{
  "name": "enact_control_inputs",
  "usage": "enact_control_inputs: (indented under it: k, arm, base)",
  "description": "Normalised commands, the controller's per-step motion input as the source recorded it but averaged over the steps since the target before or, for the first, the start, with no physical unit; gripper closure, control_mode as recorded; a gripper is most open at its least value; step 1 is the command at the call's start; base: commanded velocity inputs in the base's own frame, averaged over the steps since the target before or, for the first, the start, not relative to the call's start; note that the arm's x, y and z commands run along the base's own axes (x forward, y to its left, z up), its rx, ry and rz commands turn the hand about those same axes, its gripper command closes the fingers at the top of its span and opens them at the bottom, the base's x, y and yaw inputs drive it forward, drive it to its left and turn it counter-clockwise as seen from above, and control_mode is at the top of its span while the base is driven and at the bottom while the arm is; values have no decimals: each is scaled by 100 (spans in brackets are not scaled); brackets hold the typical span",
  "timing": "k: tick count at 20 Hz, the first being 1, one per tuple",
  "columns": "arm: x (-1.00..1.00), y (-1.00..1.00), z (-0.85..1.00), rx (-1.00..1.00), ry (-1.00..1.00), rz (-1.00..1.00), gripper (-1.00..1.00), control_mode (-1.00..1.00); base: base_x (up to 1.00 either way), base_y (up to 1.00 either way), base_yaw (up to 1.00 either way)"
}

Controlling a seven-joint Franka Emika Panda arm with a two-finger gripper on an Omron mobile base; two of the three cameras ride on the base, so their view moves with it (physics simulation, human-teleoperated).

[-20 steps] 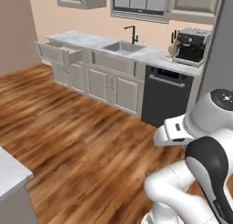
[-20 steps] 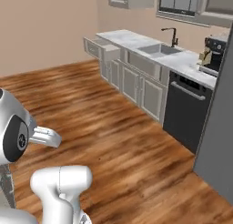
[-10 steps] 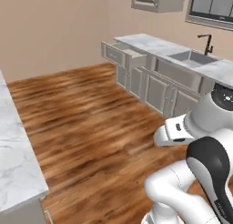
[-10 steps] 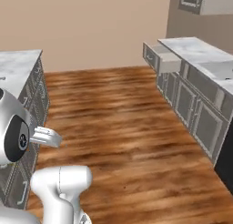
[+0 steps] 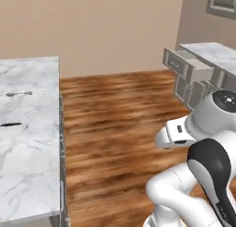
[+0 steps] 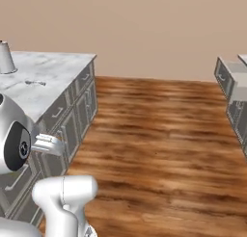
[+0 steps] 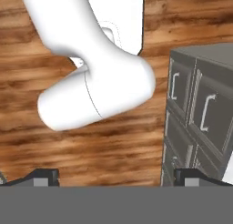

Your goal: Organize the utensils by type. Pick up the wooden spoons from the counter and place them in the open cabinet. Then pick up the metallic utensils from the counter and place them in the open drawer.

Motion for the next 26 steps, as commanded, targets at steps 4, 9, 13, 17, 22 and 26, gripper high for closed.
enact_control_inputs:
  k: [4, 9, 13, 17, 22, 26]
  arm:
    - [0, 0, 0, 0, 0, 0, -100, 100]
    - [0, 0, 0, 0, 0, 0, -100, 100]
    - [0, 0, 0, 0, 0, 0, -100, 100]
    - [0, 0, 0, 0, 0, 0, -100, 100]
    - [0, 0, 0, 0, 0, 0, -100, 100]
    - [0, 0, 0, 0, 0, 0, -100, 100]
  base:
    - [41, -57, 54]
    - [32, -67, 55]
    - [34, -76, 51]
    - [37, -77, 51]
    - [43, -76, 51]
    - [58, -68, 50]
